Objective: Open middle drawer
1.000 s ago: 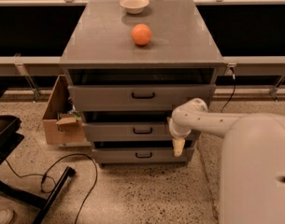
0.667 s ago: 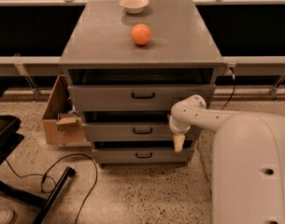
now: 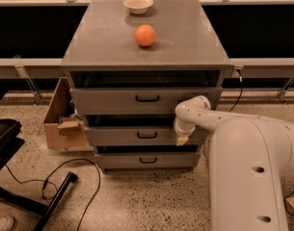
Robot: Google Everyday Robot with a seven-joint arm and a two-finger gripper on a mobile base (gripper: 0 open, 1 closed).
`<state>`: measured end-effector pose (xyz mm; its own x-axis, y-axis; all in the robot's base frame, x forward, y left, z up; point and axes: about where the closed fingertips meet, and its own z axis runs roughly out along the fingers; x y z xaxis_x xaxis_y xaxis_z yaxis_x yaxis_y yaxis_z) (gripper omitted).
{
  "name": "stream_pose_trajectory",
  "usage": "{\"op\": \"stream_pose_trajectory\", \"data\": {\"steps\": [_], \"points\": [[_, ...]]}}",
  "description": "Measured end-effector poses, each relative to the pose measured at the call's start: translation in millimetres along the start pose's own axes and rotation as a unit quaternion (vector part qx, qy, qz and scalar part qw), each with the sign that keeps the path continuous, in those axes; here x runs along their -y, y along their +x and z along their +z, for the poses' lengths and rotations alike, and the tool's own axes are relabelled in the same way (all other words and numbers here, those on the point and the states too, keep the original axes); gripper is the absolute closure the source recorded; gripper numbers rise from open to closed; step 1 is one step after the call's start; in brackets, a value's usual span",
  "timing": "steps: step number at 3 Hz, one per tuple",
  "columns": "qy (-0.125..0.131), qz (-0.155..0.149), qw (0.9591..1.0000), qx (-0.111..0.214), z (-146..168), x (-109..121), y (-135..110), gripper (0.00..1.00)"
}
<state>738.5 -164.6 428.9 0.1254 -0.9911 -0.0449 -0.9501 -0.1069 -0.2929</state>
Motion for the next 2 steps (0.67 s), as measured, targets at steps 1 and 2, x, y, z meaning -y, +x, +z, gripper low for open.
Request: {"op": "stream_pose_trajectory", "data": {"steps": [1, 2], "points": [[-0.014, 0.040, 0.9991, -0.001, -7.8, -28.2, 9.1, 0.73], [-0.014, 0.040, 0.9991, -0.001, -14.3, -25.8, 8.3, 0.96]]}}
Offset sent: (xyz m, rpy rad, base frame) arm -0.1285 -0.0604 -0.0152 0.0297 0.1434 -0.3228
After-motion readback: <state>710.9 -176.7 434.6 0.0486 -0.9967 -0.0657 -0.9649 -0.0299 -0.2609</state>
